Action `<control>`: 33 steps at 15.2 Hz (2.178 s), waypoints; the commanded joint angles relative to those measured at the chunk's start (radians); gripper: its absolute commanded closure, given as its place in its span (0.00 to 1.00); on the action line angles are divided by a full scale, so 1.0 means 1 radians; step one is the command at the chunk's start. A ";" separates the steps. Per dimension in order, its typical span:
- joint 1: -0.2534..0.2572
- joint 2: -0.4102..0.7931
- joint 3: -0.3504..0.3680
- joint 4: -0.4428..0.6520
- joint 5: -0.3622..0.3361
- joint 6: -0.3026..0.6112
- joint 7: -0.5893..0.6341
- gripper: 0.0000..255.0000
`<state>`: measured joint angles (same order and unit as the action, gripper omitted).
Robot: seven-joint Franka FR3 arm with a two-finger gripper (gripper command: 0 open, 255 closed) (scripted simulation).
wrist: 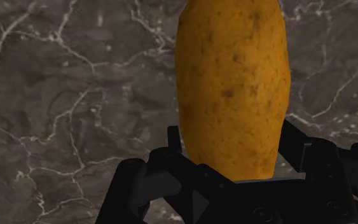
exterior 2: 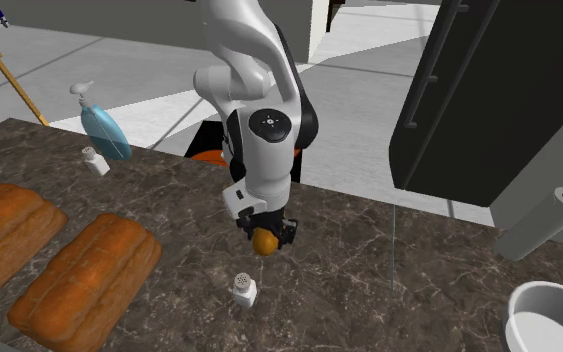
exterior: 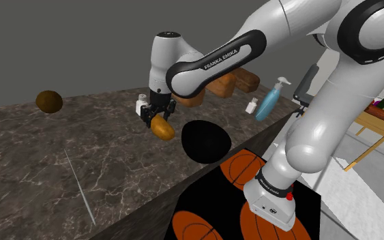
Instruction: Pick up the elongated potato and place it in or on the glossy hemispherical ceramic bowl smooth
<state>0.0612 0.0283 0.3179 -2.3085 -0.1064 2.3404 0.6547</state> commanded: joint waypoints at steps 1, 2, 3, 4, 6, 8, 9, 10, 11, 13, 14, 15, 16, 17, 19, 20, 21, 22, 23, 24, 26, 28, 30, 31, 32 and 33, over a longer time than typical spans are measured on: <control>0.000 -0.014 0.000 0.006 0.008 -0.020 -0.006 1.00; 0.000 -0.023 0.001 0.011 0.013 -0.033 -0.010 1.00; 0.000 -0.031 0.001 0.016 0.018 -0.046 -0.014 1.00; 0.000 -0.040 0.001 0.022 0.022 -0.059 -0.018 1.00; 0.000 -0.056 0.000 0.033 0.030 -0.086 -0.026 1.00; 0.000 -0.071 0.000 0.045 0.038 -0.112 -0.032 1.00; 0.000 -0.079 0.000 0.052 0.042 -0.125 -0.036 1.00; 0.000 -0.086 -0.001 0.059 0.045 -0.139 -0.039 1.00; 0.000 -0.093 -0.001 0.065 0.048 -0.152 -0.042 1.00; 0.000 -0.106 -0.002 0.080 0.054 -0.179 -0.047 1.00; 0.000 -0.112 -0.003 0.087 0.057 -0.192 -0.050 1.00; 0.001 -0.118 -0.003 0.095 0.059 -0.205 -0.052 1.00; 0.001 -0.124 -0.004 0.103 0.062 -0.219 -0.055 1.00; 0.001 -0.129 -0.004 0.111 0.064 -0.232 -0.057 1.00; 0.001 -0.139 -0.005 0.128 0.068 -0.259 -0.061 1.00; 0.001 -0.144 -0.006 0.137 0.070 -0.272 -0.063 1.00; 0.001 -0.149 -0.006 0.146 0.072 -0.285 -0.065 1.00; 0.001 -0.153 -0.007 0.155 0.073 -0.299 -0.067 1.00; 0.001 -0.157 -0.008 0.165 0.075 -0.312 -0.069 1.00; 0.001 -0.161 -0.008 0.174 0.076 -0.325 -0.071 1.00; 0.001 -0.168 -0.009 0.194 0.079 -0.352 -0.074 1.00; 0.000 -0.175 -0.010 0.215 0.081 -0.379 -0.077 1.00; 0.000 -0.180 -0.011 0.237 0.083 -0.405 -0.080 1.00; 0.000 -0.182 -0.012 0.248 0.084 -0.419 -0.081 1.00; 0.000 -0.183 -0.012 0.253 0.084 -0.425 -0.082 1.00; 0.002 -0.225 -0.015 0.211 0.097 -0.423 -0.089 1.00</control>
<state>0.0621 -0.1731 0.3044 -2.0804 -0.0168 1.9232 0.5701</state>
